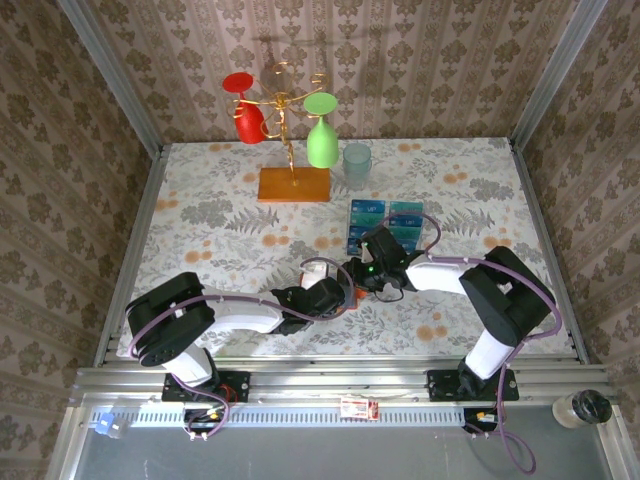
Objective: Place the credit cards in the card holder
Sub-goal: Turn over the card slot at the card holder.
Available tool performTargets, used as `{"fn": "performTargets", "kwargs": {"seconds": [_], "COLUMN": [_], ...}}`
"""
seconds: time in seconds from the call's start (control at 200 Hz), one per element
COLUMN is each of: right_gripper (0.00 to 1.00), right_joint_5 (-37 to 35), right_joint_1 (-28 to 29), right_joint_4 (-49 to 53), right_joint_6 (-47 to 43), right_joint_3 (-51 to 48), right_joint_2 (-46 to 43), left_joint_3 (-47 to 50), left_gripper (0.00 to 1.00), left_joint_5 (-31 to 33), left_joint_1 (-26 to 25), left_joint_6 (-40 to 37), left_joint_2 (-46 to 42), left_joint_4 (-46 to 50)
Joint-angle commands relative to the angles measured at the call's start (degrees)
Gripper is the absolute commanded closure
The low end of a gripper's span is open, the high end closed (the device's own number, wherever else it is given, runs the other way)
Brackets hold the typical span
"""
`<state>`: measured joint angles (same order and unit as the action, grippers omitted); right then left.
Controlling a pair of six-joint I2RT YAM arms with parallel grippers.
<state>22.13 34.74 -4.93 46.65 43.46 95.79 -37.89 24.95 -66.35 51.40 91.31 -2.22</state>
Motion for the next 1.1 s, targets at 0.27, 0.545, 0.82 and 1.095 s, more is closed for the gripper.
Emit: {"fn": "performTargets", "kwargs": {"seconds": [0.27, 0.545, 0.82, 1.095], "right_gripper": [0.67, 0.58, 0.48, 0.36], "right_joint_5": [5.34, 6.26, 5.85, 3.39], "right_joint_1": [0.09, 0.48, 2.64, 5.59], "right_joint_4": [0.45, -0.61, -0.87, -0.52], "right_joint_6": [-1.15, 1.28, 3.79, 6.22], "right_joint_3": [2.48, 1.63, 2.32, 4.86], "right_joint_2": [0.55, -1.76, -3.19, -2.27], "left_joint_3": [0.36, 0.95, 5.75, 9.47], "left_gripper": [0.49, 0.42, 0.3, 0.19], "left_joint_5": [0.54, 2.08, 3.6, 3.79], "left_joint_1": [-0.45, -0.19, 2.15, 5.69], "left_joint_6": [0.37, -0.57, 0.5, 0.48], "left_joint_2": [0.57, -5.96, -16.92, -25.55], "left_joint_4": [0.59, 2.12, 2.57, 5.57]}}
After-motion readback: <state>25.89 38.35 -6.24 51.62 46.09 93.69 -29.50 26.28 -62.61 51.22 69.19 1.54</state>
